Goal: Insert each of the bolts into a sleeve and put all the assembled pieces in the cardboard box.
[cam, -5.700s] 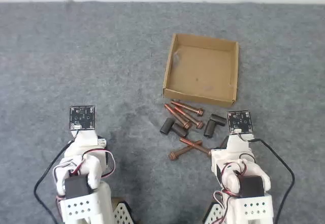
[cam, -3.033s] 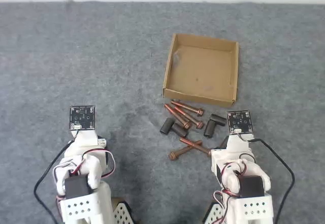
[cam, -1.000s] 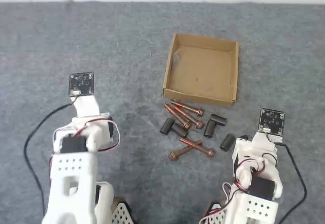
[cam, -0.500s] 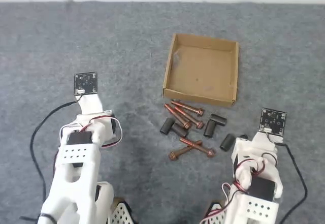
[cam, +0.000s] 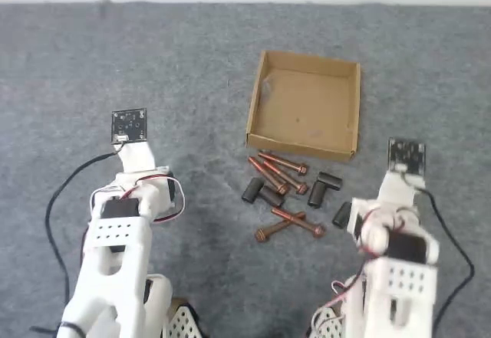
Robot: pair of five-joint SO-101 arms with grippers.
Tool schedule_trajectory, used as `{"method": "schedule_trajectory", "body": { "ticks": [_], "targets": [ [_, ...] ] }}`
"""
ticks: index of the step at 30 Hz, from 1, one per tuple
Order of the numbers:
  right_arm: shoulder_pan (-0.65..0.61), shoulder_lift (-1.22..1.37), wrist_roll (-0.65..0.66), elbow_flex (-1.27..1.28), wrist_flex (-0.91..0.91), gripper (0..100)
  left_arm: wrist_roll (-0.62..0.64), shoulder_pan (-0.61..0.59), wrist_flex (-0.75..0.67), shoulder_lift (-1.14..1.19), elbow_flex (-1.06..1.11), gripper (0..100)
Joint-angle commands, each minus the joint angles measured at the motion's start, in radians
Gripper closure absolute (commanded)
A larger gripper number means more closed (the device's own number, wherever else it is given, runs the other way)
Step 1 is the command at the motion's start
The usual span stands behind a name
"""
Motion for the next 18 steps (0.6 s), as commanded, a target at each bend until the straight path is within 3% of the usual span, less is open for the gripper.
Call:
{"method": "schedule_trajectory", "body": {
  "ticks": [1,8,14,18],
  "targets": [
    [-0.01,0.232,-0.018,-0.186,-0.005,90.3,0.011,0.006,-0.025,-0.003,-0.008,96],
    [-0.125,0.533,-0.114,-0.31,0.01,90.3,0.011,0.006,-0.025,-0.002,-0.01,96],
    [-0.203,0.575,-0.114,-0.325,0.01,90.2,0.011,0.006,-0.025,-0.002,-0.01,96],
    [-0.231,0.578,-0.114,-0.307,-0.024,89.1,0.014,0.006,-0.025,-0.002,-0.01,89]
  ]
}}
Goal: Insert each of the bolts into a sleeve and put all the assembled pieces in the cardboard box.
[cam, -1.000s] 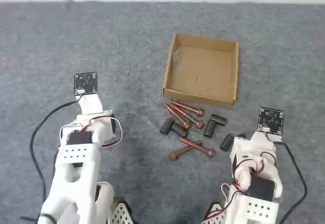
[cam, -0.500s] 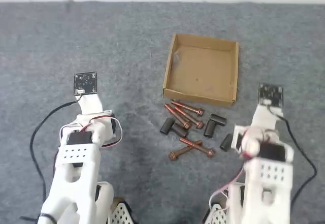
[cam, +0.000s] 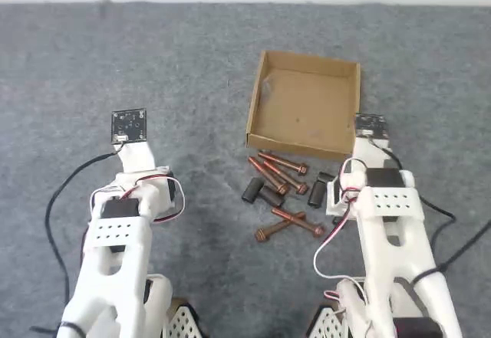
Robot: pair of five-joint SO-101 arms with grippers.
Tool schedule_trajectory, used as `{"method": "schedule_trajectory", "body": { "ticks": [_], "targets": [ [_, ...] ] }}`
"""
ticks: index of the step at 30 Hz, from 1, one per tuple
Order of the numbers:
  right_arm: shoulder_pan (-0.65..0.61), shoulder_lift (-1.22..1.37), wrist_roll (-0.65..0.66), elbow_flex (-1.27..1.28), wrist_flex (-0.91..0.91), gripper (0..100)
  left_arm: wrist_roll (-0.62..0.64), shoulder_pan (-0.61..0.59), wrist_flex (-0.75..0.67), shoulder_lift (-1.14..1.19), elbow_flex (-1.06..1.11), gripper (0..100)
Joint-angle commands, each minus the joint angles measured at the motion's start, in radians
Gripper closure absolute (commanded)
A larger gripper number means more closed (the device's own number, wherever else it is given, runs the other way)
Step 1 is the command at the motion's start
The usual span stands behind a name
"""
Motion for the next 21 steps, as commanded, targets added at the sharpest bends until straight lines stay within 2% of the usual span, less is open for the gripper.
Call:
{"method": "schedule_trajectory", "body": {
  "ticks": [1,6,21],
  "targets": [
    [-0.018,-0.001,-0.009,-0.021,-0.048,87.6,0.012,0.006,-0.023,-0.002,-0.01,86],
    [-0.008,-0.001,-0.011,0.028,-0.099,80.9,0.012,0.006,-0.021,-0.003,-0.01,83],
    [-0.008,0.001,-0.071,0.1,-0.208,81.1,0.012,0.006,-0.021,-0.003,-0.008,83]
  ]
}}
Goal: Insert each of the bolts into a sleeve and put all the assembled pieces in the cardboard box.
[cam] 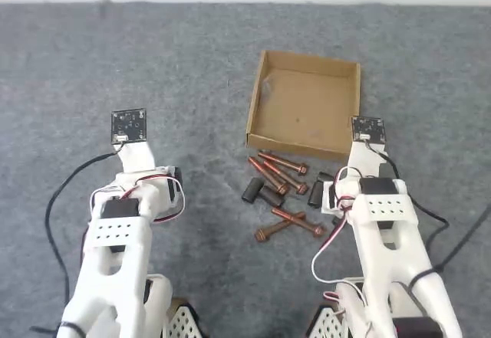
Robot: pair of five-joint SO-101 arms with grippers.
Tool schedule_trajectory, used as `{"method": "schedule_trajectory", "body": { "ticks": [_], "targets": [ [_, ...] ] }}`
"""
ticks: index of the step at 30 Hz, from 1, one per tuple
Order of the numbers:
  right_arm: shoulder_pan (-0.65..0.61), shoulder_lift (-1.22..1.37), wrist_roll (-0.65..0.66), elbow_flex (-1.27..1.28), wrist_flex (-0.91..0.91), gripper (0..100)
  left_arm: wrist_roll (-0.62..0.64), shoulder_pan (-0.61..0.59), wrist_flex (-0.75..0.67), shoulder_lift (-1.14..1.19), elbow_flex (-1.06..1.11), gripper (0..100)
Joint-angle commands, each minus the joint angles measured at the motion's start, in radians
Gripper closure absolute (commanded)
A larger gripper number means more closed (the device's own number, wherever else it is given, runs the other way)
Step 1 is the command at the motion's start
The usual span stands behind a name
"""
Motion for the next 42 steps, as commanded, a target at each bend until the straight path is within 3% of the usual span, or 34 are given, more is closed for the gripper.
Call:
{"method": "schedule_trajectory", "body": {
  "ticks": [1,12,24,30,42],
  "targets": [
    [-0.001,0.001,-0.014,-0.006,-0.018,81.1,0.009,0.006,-0.021,-0.003,-0.008,83],
    [0.031,0.186,-0.015,-0.121,0.047,81.2,0.009,0.006,-0.021,-0.003,-0.008,83],
    [0.03,0.202,-0.017,-0.121,0.041,81.4,0.009,0.006,-0.021,-0.003,-0.007,83],
    [0.031,0.202,-0.008,-0.12,0.002,95.4,0.006,0.005,-0.02,-0.003,-0.007,83],
    [0.033,0.202,0.014,-0.12,-0.007,93.9,0.005,0.005,-0.02,-0.003,-0.005,83]
  ]
}}
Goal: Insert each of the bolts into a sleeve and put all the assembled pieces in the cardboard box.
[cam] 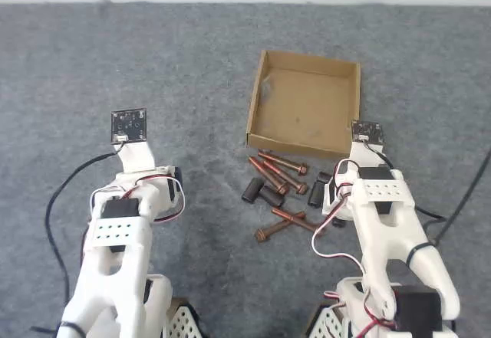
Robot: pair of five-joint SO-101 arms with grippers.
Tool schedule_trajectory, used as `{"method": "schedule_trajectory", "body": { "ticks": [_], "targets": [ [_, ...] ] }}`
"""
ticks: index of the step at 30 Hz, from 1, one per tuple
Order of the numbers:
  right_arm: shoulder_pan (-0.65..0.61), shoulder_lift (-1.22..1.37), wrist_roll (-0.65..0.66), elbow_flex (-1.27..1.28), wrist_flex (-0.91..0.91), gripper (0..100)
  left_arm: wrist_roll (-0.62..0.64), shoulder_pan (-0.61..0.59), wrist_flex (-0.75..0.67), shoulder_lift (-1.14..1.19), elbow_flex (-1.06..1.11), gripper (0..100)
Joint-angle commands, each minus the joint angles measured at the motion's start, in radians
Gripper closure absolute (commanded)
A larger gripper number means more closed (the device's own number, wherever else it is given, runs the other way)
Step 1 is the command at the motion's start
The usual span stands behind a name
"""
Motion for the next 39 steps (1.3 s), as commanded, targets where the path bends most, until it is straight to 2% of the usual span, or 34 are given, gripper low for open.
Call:
{"method": "schedule_trajectory", "body": {
  "ticks": [1,5,11,16,31,33,37,39],
  "targets": [
    [0.012,0.002,0.02,-0.054,-0.027,93.9,0.005,0.005,-0.02,-0.003,-0.005,83],
    [0.012,0.002,0.117,-0.054,-0.025,93.9,0.005,0.005,-0.02,-0.003,-0.005,83],
    [0.01,-0.008,0.121,-0.057,-0.024,93.0,0.005,0.005,-0.02,-0.003,-0.005,83],
    [0.01,-0.002,0.121,-0.057,-0.022,81.6,0.005,0.005,-0.02,-0.003,-0.005,83],
    [-0.039,0.067,0.124,-0.051,-0.082,81.2,0.005,0.005,-0.018,-0.003,-0.005,83],
    [-0.039,0.084,0.124,-0.066,-0.067,85.0,0.005,0.005,-0.012,-0.003,-0.005,83],
    [-0.038,0.093,0.124,-0.069,-0.065,99.8,0.003,0.005,0.0,-0.008,-0.007,83],
    [-0.036,0.091,0.124,-0.069,-0.064,96.7,0.003,0.006,0.0,-0.008,-0.007,83]
  ]
}}
